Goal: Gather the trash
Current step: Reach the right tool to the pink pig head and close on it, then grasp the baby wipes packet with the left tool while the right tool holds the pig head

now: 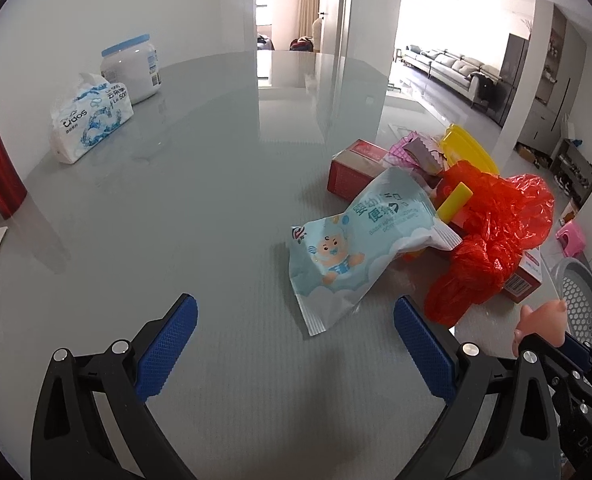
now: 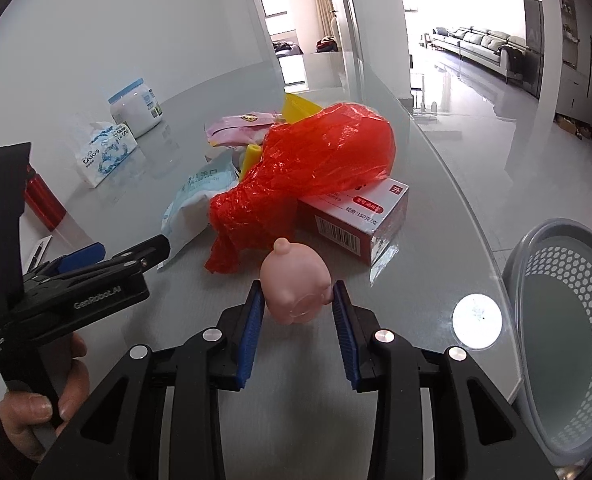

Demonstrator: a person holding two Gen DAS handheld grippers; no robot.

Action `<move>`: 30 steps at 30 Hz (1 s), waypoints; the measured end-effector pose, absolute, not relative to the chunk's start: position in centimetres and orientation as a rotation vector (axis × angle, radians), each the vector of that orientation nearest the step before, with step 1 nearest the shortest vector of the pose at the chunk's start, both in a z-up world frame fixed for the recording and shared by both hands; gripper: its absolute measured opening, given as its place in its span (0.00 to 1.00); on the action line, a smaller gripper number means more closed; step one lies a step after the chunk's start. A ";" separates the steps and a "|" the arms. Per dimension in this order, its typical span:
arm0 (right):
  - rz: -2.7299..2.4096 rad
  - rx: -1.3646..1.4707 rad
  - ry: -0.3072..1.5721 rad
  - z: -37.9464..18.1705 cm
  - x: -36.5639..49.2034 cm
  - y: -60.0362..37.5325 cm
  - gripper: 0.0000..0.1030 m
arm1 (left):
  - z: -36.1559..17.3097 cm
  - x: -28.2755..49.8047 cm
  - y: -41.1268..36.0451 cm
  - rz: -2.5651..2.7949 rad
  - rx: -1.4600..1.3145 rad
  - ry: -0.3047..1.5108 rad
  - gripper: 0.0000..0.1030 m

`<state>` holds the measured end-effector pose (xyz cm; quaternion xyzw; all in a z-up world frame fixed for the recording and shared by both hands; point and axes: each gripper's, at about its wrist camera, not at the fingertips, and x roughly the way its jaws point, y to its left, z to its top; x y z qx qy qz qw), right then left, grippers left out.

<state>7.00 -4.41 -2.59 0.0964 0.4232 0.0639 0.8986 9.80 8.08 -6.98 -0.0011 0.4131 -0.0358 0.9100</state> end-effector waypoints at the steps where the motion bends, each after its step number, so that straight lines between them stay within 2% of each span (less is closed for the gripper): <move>1: 0.136 0.208 0.873 -2.5 6.8 -4.7 0.33 | -7.0 10.0 7.7 -0.077 0.003 0.855 0.94; 15: 0.150 0.266 0.845 -1.5 5.4 -7.5 0.33 | -8.3 13.7 4.9 -0.070 0.047 0.910 0.92; 17: 0.149 0.267 0.849 -1.6 5.5 -7.5 0.33 | -8.2 13.9 4.8 -0.074 0.041 0.898 0.81; 19: 0.148 0.270 0.852 -1.7 5.5 -7.7 0.33 | -8.5 14.1 4.9 -0.083 0.033 0.918 0.62; 21: 0.148 0.271 0.853 -1.8 5.5 -7.6 0.33 | -8.3 14.0 5.2 -0.080 0.022 0.907 0.52; 26: 0.146 0.265 0.852 -1.8 5.7 -7.5 0.33 | -8.0 13.6 6.7 -0.093 -0.043 0.897 0.41; 30: 0.140 0.267 0.848 -1.7 5.5 -7.5 0.33 | -7.1 12.6 8.0 -0.088 -0.082 0.868 0.39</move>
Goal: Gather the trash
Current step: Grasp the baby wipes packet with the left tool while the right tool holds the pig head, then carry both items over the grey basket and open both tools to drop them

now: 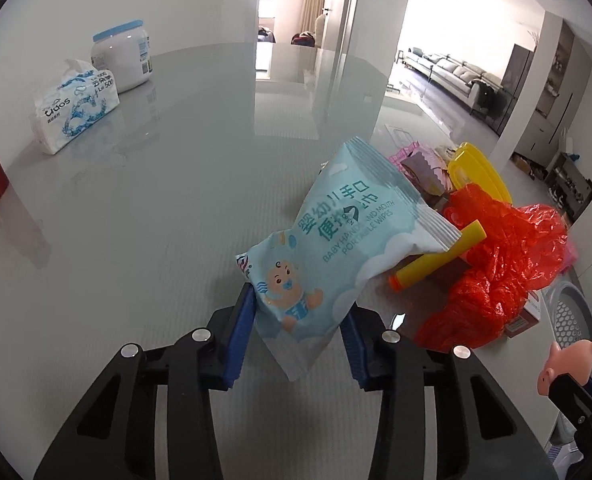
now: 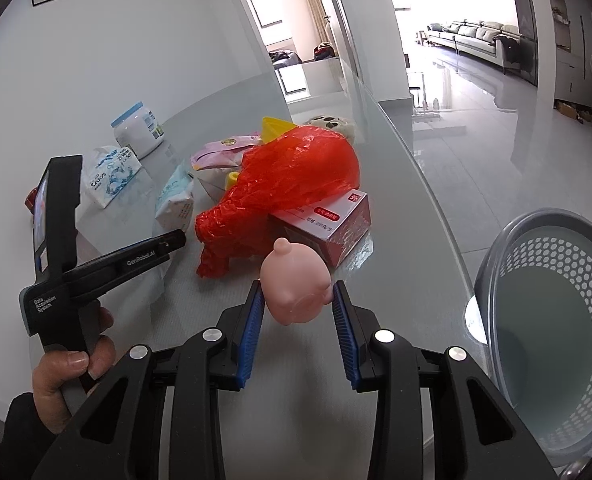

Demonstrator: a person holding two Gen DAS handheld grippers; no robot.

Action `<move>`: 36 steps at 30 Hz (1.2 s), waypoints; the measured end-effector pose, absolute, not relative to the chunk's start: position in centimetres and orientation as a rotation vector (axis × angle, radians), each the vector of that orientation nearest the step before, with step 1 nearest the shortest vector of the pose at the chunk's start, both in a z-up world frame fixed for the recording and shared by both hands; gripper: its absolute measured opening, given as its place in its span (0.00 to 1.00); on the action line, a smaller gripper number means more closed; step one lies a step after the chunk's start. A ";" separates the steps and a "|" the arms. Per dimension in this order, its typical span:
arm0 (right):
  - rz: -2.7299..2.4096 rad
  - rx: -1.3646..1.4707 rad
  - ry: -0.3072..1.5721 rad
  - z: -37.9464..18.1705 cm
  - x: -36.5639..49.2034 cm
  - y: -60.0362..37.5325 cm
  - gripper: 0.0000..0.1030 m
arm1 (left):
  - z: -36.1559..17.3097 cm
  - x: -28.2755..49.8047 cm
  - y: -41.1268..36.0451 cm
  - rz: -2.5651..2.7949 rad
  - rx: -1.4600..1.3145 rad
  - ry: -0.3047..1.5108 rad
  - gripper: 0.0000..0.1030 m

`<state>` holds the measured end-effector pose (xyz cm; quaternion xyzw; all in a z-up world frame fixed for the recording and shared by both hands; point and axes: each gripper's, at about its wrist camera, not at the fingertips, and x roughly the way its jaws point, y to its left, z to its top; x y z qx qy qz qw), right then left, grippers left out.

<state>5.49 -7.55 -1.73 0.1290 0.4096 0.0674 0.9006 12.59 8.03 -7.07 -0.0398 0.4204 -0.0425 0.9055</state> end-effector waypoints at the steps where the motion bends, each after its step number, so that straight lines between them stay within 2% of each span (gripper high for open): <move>1: 0.138 0.268 0.847 -1.6 5.5 -7.5 0.33 | -6.7 12.2 8.3 -0.085 -0.086 0.858 0.39; 9: 0.129 0.269 0.812 -0.7 4.1 -7.8 0.33 | -3.9 8.0 8.2 -0.080 -0.064 0.781 0.39; 19: 0.049 0.307 0.764 0.2 0.7 -12.1 0.33 | -1.1 3.5 2.5 -0.215 -0.035 0.721 0.39; 36: -0.270 0.390 0.753 -1.7 -5.9 -25.2 0.33 | -3.4 1.2 -13.0 -0.541 0.097 0.811 0.39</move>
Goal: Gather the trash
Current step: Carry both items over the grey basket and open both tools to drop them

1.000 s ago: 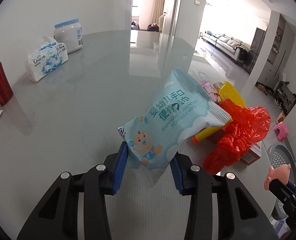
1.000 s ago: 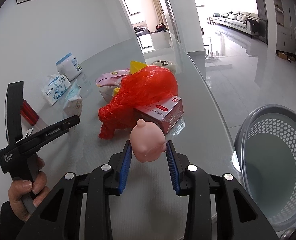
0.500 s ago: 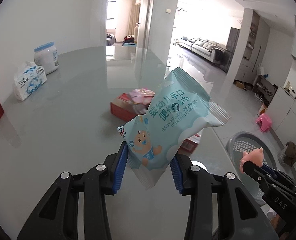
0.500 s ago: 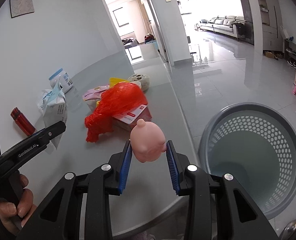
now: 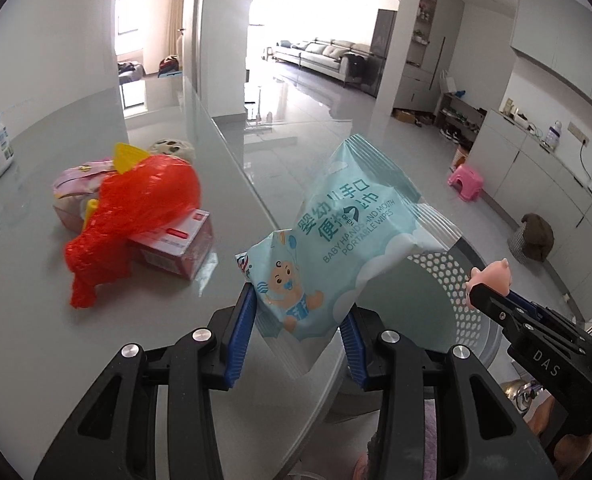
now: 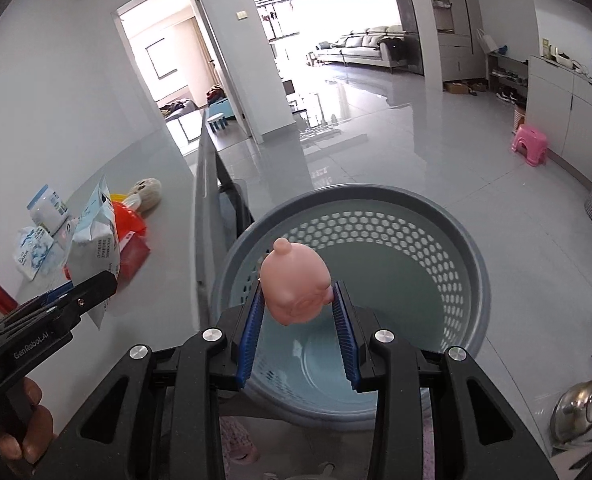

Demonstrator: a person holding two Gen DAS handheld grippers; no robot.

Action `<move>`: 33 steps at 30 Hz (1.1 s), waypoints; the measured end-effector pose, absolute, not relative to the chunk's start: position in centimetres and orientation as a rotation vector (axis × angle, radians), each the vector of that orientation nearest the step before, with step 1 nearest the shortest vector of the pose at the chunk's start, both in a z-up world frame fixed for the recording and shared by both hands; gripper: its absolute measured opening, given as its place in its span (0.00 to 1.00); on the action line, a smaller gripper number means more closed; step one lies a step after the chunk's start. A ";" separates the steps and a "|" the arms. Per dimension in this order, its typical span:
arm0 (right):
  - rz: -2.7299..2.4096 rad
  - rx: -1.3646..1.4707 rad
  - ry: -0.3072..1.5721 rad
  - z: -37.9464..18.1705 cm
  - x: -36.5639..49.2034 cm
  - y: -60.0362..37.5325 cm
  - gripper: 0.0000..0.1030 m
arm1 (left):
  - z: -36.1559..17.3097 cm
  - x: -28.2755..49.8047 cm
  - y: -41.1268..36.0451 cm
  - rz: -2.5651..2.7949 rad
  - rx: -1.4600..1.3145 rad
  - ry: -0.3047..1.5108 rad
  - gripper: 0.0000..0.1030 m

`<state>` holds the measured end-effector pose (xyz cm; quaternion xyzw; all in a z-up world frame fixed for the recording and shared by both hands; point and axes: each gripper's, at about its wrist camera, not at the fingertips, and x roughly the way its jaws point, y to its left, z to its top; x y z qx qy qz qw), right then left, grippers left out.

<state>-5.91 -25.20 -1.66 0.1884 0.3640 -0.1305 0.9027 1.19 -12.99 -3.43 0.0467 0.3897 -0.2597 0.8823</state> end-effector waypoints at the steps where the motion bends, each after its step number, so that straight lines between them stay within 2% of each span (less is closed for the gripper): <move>1: -0.279 0.391 0.754 -1.9 -6.0 -25.6 0.33 | -3.8 1.4 -13.7 -0.551 0.109 0.820 0.39; 14: -0.307 0.424 0.834 -5.2 -6.0 -28.7 0.33 | -7.9 2.2 -21.3 -0.636 0.221 0.915 0.39; 29: -0.312 0.453 0.844 -6.6 -5.6 -29.7 0.33 | -10.2 2.8 -23.1 -0.648 0.262 0.964 0.41; 30: -0.313 0.456 0.842 -6.6 -5.6 -29.7 0.35 | -10.2 2.7 -23.1 -0.648 0.260 0.965 0.45; 33: -0.324 0.453 0.819 -6.3 -5.9 -29.7 0.52 | -10.1 2.7 -22.9 -0.641 0.255 0.961 0.57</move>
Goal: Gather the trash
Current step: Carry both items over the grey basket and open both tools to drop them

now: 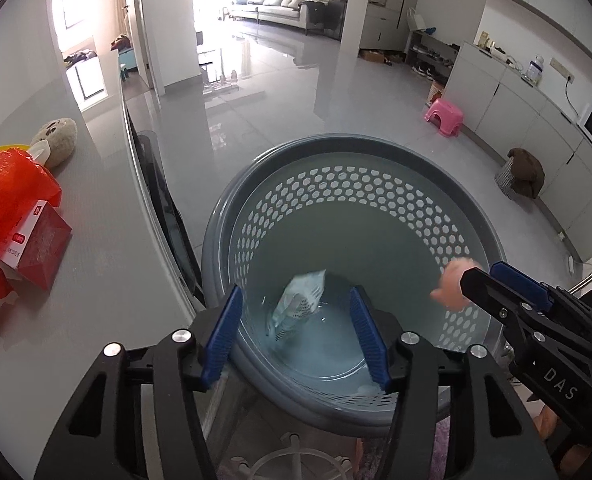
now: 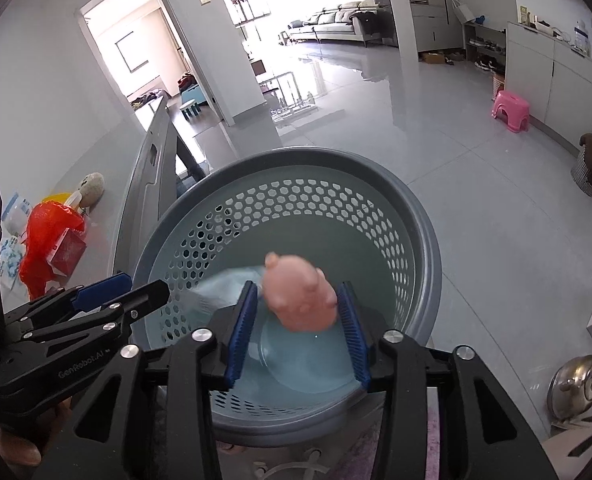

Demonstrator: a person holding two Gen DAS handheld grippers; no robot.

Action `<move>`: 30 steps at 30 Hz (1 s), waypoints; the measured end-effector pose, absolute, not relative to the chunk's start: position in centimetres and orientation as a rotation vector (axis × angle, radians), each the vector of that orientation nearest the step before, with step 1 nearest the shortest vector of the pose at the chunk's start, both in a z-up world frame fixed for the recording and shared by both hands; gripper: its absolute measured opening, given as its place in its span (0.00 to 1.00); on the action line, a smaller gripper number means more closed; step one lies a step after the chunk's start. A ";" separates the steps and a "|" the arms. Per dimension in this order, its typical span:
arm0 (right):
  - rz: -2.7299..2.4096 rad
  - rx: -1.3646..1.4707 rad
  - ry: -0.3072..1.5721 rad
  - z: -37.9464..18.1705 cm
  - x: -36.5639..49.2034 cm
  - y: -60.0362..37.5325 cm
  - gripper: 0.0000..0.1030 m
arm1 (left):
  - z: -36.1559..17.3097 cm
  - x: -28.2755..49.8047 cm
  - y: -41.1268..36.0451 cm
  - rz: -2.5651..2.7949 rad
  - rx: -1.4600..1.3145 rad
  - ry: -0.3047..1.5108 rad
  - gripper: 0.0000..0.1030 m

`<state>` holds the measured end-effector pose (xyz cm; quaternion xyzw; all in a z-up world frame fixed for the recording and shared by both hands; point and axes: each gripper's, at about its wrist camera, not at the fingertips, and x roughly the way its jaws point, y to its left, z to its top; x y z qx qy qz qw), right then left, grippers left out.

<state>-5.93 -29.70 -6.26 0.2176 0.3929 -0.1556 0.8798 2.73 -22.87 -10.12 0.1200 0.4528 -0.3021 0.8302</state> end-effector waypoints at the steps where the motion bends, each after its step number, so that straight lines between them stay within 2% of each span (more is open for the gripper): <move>1: -0.328 0.451 0.809 -6.1 -6.1 -29.8 0.56 | -10.1 2.7 -22.8 -0.639 0.253 0.957 0.58; 19: -0.313 0.444 0.794 -5.2 -6.7 -29.4 0.56 | -8.8 2.2 -21.7 -0.615 0.248 0.930 0.61; 26: -0.305 0.437 0.788 -4.8 -6.9 -28.9 0.56 | -8.1 1.7 -20.8 -0.598 0.238 0.908 0.66; 30: -0.296 0.431 0.777 -4.4 -7.1 -28.4 0.60 | -7.4 1.5 -20.1 -0.580 0.233 0.886 0.69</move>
